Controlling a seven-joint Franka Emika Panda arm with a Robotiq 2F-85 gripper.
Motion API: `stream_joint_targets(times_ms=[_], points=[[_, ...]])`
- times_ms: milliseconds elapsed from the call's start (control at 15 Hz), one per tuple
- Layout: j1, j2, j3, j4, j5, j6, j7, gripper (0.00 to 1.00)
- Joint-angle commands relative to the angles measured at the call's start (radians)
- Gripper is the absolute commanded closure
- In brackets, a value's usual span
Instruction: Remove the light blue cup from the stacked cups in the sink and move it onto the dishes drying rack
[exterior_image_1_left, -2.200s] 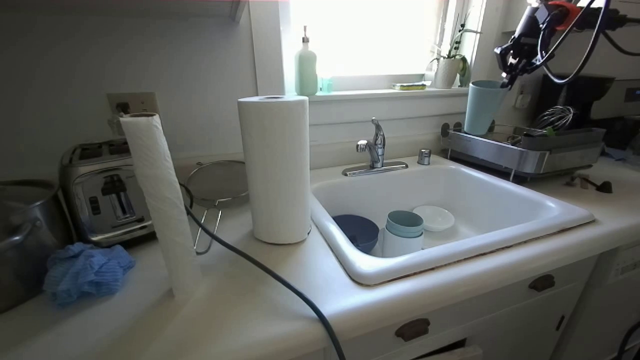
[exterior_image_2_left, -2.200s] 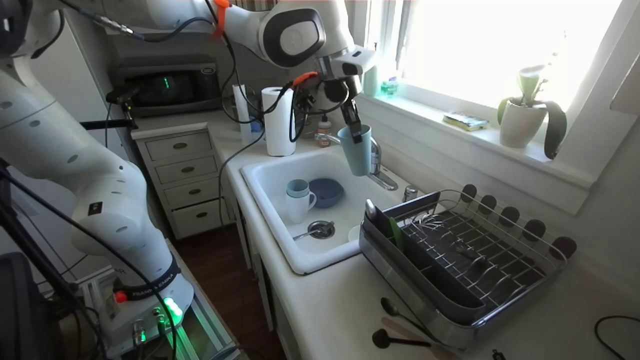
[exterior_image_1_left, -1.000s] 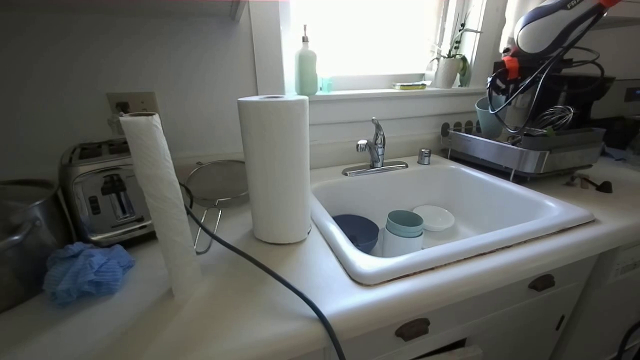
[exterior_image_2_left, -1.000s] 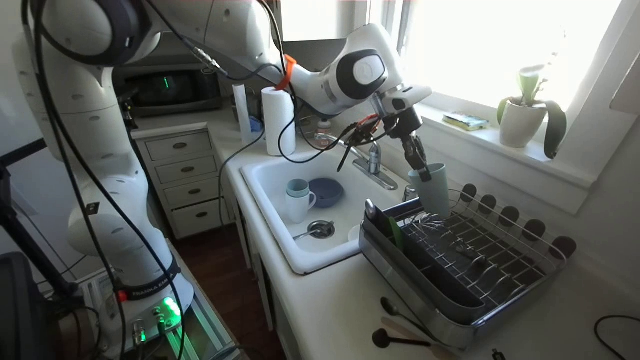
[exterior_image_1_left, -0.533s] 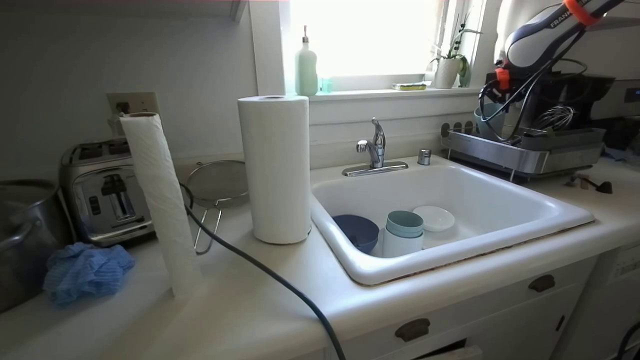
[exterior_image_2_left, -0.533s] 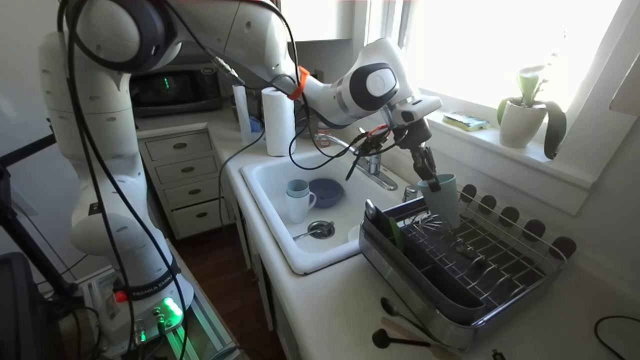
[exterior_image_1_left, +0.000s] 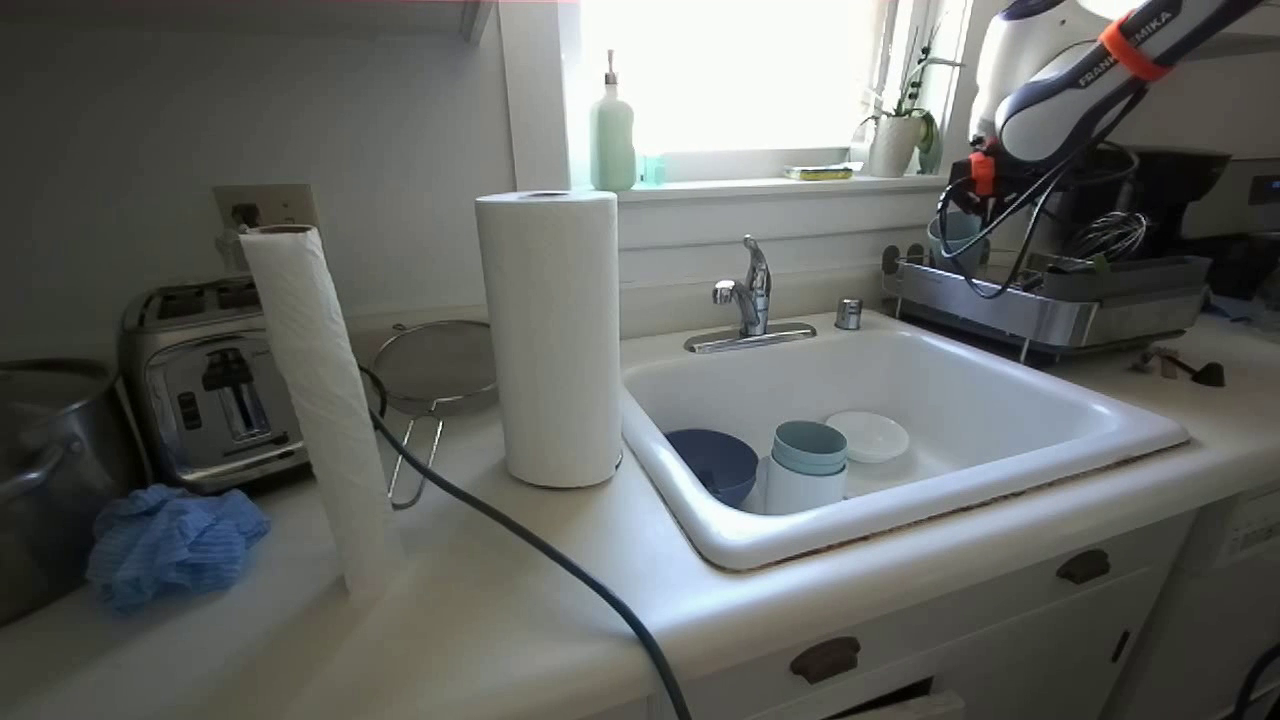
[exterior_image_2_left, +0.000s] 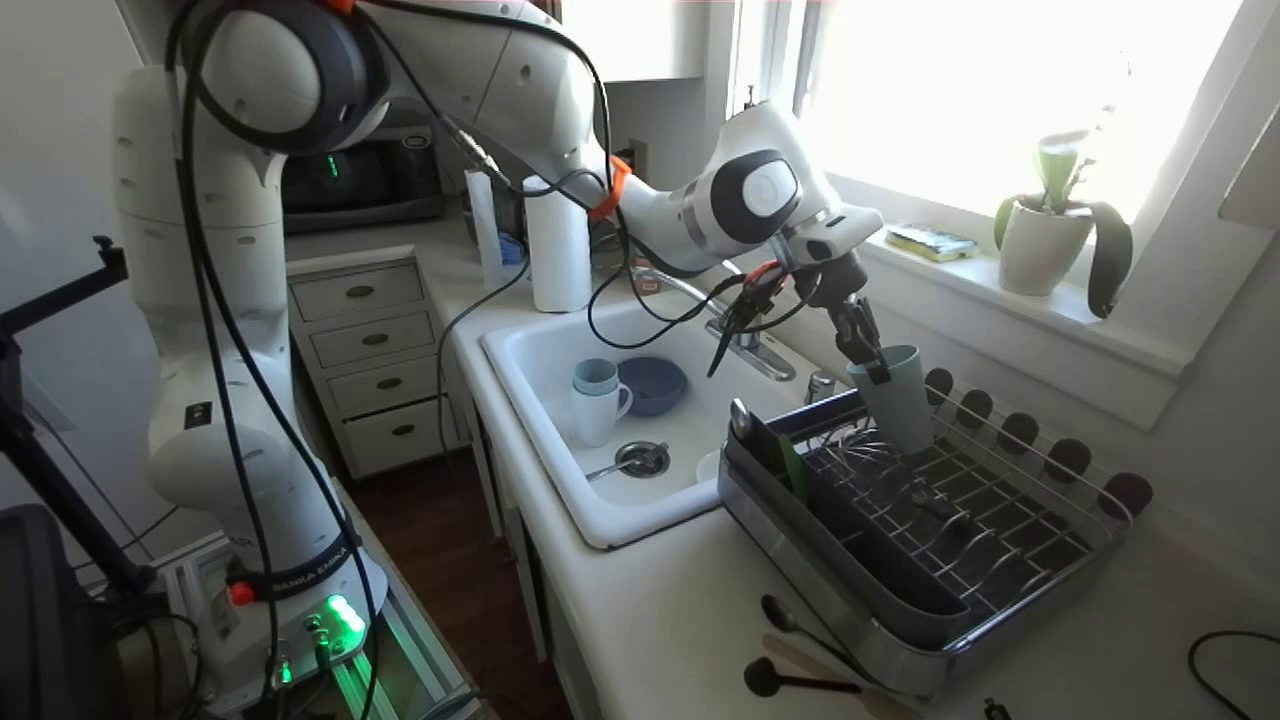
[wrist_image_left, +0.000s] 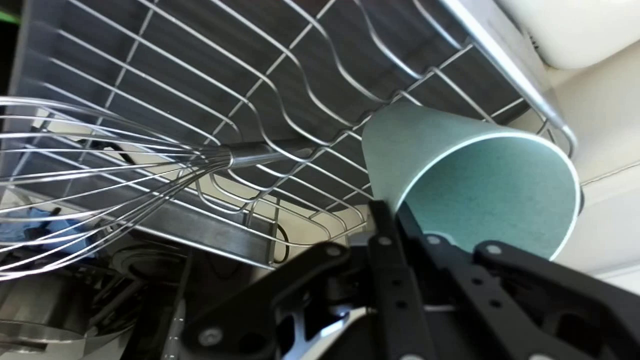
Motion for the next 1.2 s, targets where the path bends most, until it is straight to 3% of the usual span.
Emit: stream_joint_targets(times_ms=[0, 400, 467, 667, 1133], points=[[0.05, 0.048, -0.049, 0.019, -0.077, 0.058, 0.117, 0.99], [0.083, 0.074, -0.067, 0.011, -0.116, 0.049, 0.18, 0.99], [0.081, 0.07, -0.063, 0.007, -0.109, 0.046, 0.171, 0.71], [0.078, 0.067, -0.054, 0.002, -0.09, 0.04, 0.146, 0.57], [0.072, 0.038, -0.018, -0.02, -0.015, 0.016, 0.056, 0.09]])
